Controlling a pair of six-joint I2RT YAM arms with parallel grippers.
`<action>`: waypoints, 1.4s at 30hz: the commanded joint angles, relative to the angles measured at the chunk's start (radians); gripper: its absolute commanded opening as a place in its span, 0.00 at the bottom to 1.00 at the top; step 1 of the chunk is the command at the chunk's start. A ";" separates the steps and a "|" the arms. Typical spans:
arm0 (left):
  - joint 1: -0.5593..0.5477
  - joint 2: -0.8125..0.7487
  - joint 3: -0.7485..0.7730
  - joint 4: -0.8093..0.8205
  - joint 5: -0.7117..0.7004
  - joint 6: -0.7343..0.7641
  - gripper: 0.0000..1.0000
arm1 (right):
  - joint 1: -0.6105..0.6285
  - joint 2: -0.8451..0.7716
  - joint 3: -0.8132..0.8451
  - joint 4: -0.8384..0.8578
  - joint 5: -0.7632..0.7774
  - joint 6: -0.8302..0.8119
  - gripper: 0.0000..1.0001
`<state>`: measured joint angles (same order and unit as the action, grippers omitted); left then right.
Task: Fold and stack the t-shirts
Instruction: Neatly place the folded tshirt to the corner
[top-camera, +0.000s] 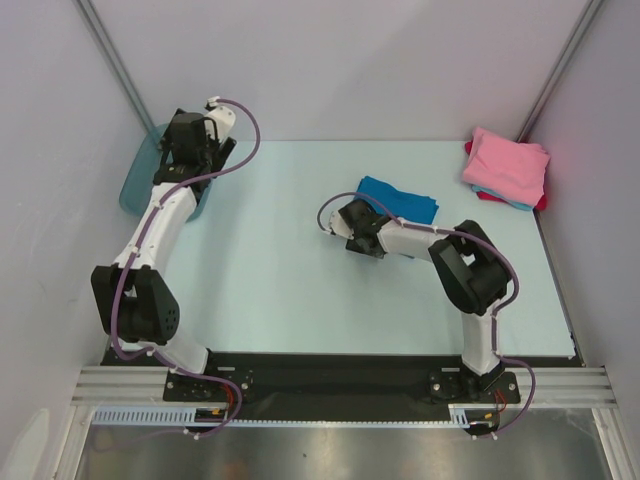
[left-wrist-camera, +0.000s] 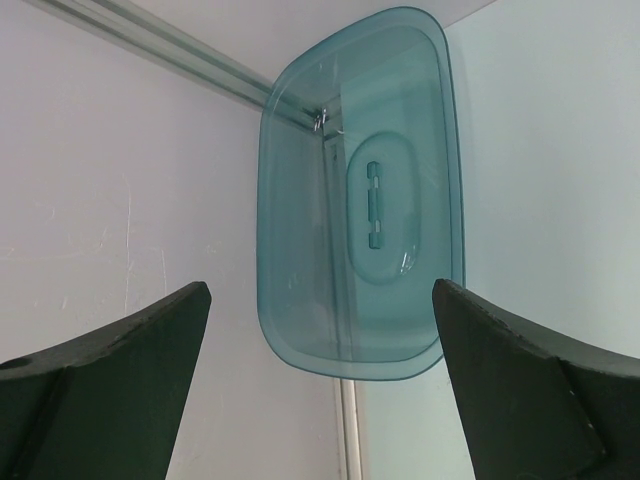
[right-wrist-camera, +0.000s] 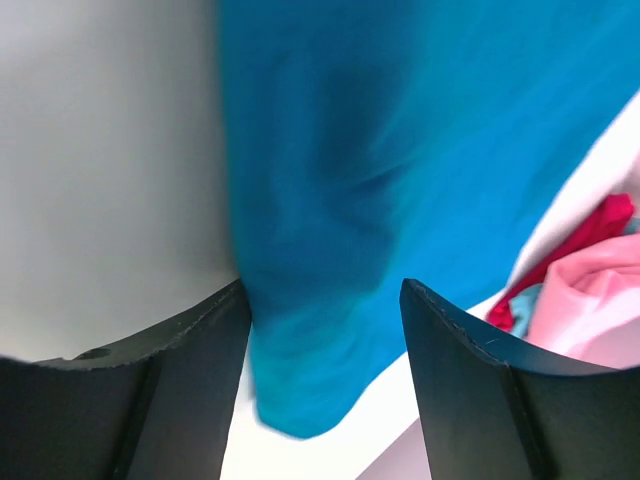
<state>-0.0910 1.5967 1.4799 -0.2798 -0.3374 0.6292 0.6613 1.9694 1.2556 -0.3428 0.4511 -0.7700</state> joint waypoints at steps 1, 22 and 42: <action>-0.013 -0.018 0.042 0.007 -0.014 0.018 1.00 | -0.023 0.088 0.005 0.063 -0.020 -0.029 0.68; -0.013 0.019 0.076 0.048 -0.012 0.070 1.00 | -0.068 0.086 0.024 0.091 0.021 -0.141 0.00; -0.032 0.080 0.151 0.051 0.024 0.004 1.00 | -0.343 0.046 0.528 0.272 0.189 -0.525 0.00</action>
<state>-0.1158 1.6741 1.5757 -0.2592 -0.3317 0.6605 0.3653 2.0426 1.6882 -0.1516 0.5888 -1.2041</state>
